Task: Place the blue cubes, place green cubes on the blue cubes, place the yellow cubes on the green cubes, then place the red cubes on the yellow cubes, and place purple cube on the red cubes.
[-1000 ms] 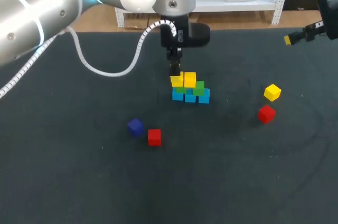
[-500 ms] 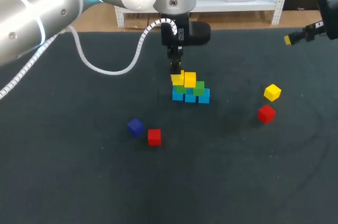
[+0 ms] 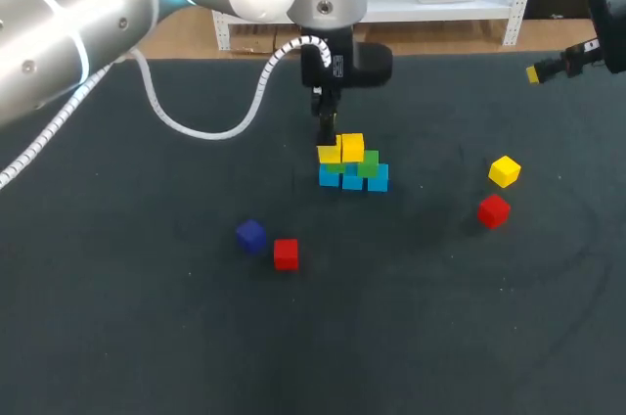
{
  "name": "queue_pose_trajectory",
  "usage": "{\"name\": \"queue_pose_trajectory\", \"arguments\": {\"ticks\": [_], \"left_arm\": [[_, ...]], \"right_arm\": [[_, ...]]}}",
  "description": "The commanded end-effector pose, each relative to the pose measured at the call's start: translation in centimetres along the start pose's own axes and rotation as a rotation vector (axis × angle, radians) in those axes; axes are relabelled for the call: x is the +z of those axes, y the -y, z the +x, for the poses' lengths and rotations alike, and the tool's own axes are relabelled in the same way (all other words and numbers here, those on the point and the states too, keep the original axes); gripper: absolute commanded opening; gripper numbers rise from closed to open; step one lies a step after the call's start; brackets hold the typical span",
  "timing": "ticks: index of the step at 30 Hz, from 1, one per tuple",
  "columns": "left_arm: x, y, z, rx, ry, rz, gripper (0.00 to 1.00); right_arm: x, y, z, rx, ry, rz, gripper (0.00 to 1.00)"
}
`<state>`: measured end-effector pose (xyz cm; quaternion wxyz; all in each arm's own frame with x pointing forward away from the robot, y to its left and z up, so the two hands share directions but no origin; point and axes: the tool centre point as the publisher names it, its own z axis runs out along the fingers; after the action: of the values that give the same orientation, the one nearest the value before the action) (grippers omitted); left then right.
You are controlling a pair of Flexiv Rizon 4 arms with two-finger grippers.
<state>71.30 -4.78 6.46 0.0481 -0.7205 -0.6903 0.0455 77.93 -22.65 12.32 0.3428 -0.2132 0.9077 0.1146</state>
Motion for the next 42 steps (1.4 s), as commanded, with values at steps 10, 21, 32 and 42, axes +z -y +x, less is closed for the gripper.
{"name": "queue_pose_trajectory", "arguments": {"ticks": [10,21,32,42], "left_arm": [[-0.1,-0.6,-0.3,-0.043,0.017,-0.006,1.0],[-0.2,-0.6,-0.6,-0.043,0.027,-0.008,1.0],[0.2,-0.7,-1.0,-0.048,0.026,-0.018,1.0],[0.1,-0.8,-1.4,-0.046,0.027,-0.037,0.76]], "right_arm": [[0.0,-0.1,0.0,0.001,-0.001,0.005,1.0],[0.0,-0.1,0.0,0.001,-0.001,0.005,1.0],[0.0,-0.1,0.0,0.001,-0.001,0.005,1.0],[0.0,-0.1,0.0,0.001,-0.001,0.005,1.0]]}}
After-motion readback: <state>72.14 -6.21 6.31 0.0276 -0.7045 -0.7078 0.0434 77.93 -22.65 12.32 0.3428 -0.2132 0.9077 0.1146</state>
